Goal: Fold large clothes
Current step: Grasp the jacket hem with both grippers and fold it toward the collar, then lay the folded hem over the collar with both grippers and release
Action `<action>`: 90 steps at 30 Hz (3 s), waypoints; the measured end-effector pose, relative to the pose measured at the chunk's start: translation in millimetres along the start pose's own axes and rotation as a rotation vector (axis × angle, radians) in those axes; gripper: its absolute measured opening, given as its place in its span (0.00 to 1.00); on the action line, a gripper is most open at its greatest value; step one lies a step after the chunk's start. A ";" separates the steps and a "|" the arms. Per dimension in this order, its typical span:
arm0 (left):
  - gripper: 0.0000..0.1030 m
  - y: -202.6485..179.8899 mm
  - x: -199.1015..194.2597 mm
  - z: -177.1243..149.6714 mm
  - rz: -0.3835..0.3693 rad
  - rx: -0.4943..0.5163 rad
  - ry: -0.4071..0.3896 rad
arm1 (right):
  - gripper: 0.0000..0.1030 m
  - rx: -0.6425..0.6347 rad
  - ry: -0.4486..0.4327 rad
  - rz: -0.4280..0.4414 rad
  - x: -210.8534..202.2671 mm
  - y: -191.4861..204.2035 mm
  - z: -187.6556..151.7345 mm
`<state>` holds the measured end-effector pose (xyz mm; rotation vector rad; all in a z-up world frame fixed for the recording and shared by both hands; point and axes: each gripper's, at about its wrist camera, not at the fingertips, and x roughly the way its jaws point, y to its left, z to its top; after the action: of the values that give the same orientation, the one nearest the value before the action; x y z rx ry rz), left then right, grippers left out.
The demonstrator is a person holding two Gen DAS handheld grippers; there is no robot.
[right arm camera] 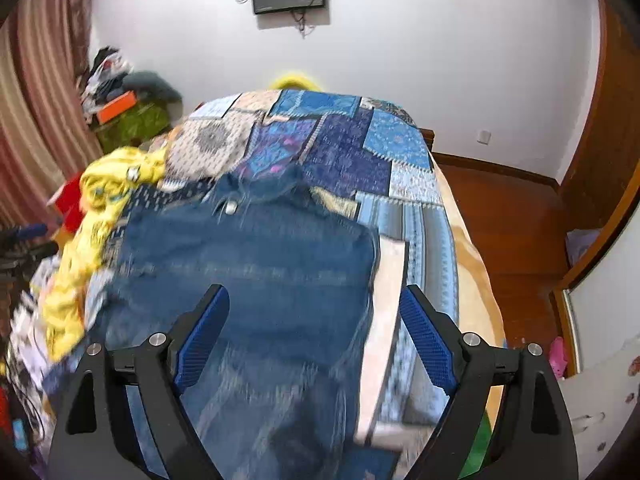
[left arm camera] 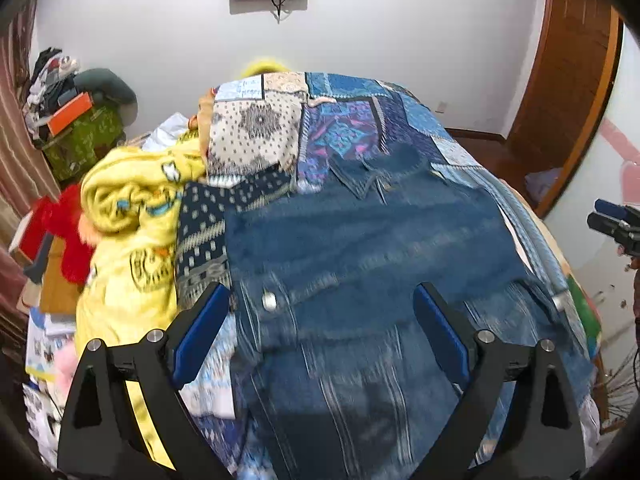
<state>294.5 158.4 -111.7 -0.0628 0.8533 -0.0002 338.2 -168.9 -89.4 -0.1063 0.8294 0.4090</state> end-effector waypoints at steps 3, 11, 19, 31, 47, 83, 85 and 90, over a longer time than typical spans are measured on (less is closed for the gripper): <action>0.94 5.2 -8.0 -29.9 -0.018 -0.034 0.024 | 0.83 -0.012 0.027 0.004 -9.1 6.1 -30.4; 0.94 39.3 5.7 -132.5 -0.030 -0.222 0.182 | 0.83 0.124 0.160 0.054 0.8 0.7 -108.5; 0.94 72.1 24.6 -212.0 -0.070 -0.490 0.316 | 0.83 0.361 0.227 0.094 4.6 -16.4 -157.7; 0.66 50.1 30.8 -235.3 -0.223 -0.574 0.292 | 0.63 0.431 0.179 0.168 -2.2 -1.9 -185.4; 0.11 49.0 10.2 -198.1 -0.158 -0.523 0.116 | 0.13 0.446 0.091 0.239 -10.4 -0.6 -164.7; 0.11 127.9 232.9 52.9 -0.135 -0.586 0.147 | 0.11 0.246 0.096 0.081 212.4 -37.6 59.3; 0.12 128.8 247.9 45.3 -0.134 -0.587 0.165 | 0.11 0.240 0.120 0.079 224.0 -41.1 54.1; 0.19 109.5 247.7 48.9 -0.038 -0.423 0.179 | 0.24 0.228 0.178 0.127 229.6 -49.2 50.9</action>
<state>491.5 264.1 -272.2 -0.4822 1.0202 0.1407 531.2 -129.8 -227.0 0.1235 1.0562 0.4255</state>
